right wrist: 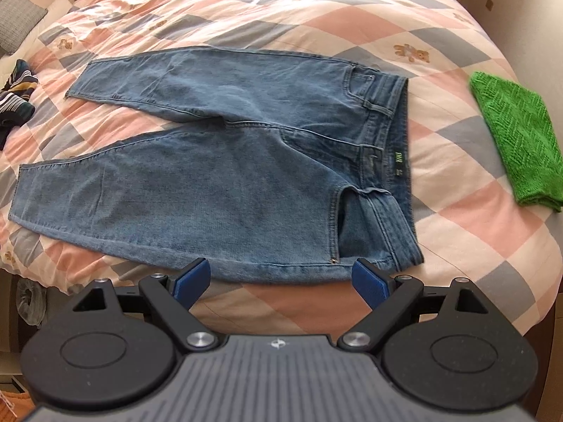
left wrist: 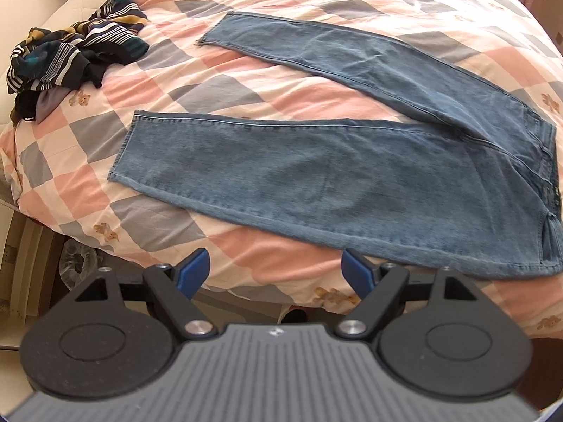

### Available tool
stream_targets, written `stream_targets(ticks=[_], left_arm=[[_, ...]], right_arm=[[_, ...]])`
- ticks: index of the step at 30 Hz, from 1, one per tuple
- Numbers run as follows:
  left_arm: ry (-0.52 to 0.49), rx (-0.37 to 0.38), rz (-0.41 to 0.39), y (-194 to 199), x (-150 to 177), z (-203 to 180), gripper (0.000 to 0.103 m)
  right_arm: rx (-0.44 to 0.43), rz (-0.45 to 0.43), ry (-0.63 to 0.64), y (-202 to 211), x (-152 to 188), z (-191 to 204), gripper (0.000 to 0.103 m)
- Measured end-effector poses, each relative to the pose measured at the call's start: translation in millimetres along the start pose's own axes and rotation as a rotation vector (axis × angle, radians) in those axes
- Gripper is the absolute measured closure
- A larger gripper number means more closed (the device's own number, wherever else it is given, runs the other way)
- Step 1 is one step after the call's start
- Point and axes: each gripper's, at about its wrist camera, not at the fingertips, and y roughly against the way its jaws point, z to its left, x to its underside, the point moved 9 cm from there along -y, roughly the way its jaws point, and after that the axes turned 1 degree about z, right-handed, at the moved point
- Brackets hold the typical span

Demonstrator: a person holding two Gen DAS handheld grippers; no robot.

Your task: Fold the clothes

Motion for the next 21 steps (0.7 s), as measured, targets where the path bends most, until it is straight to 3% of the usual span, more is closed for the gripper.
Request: stream_targets(ticks=[13, 21], left_arm=[[-0.077, 0.058, 0.08, -76, -72, 69, 0.023], [-0.183, 0.101, 0.101, -132, -140, 109, 0.023]], right_arm=[[0.082, 0.067, -0.085, -40, -40, 66, 0.013], [0.137, 0.103, -0.284, -66, -54, 90, 0.013]])
